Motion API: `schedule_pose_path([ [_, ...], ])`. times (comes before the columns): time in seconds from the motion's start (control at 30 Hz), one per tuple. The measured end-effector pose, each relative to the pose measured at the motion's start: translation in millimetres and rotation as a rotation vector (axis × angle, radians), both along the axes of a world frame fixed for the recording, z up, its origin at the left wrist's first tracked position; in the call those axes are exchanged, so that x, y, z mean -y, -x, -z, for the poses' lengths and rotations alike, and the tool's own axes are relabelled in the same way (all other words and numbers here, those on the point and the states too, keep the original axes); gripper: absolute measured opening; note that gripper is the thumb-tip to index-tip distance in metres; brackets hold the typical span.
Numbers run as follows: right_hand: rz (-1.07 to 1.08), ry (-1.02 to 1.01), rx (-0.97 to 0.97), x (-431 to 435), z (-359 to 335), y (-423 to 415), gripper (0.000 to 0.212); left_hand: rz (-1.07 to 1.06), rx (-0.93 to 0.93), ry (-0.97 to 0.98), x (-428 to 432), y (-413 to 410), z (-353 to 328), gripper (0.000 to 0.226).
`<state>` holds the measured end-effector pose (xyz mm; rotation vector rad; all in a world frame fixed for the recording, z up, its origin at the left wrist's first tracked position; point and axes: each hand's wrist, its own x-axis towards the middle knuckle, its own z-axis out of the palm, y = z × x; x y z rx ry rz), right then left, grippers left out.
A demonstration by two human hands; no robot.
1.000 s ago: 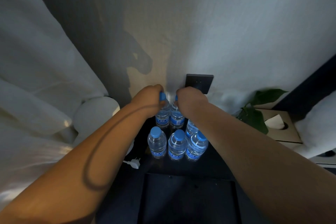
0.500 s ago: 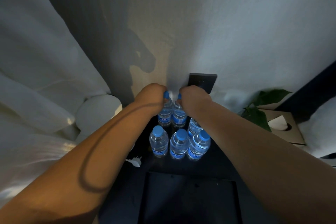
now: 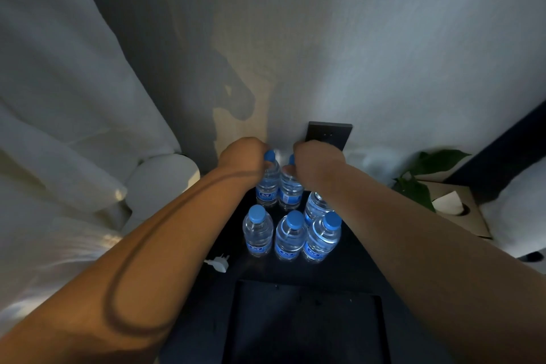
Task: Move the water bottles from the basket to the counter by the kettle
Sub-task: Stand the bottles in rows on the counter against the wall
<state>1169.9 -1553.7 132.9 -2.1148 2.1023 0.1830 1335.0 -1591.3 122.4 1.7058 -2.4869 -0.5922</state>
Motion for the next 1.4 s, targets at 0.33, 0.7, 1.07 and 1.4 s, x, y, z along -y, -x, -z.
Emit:
schedule_pose_path([
  [0.33, 0.016, 0.049, 0.061, -2.9, 10.3, 0.9, 0.031, -0.017, 0.021, 0.015, 0.5, 0.3, 2.5, 0.012],
  [0.7, -0.083, 0.107, 0.146, -3.3, 10.6, 11.6, 0.026, -0.021, 0.023, 0.032, -2.3, 0.0, 1.7, 0.01],
  [1.07, 0.009, 0.131, 0.13, -1.4, 21.9, 9.1, 0.036, -0.022, 0.009, 0.032, -3.8, -0.7, 1.2, 0.014],
  [1.4, 0.056, 0.12, 0.185, 0.7, 29.4, 13.3, 0.037, -0.001, 0.003, 0.039, -4.1, 0.1, 1.3, 0.016],
])
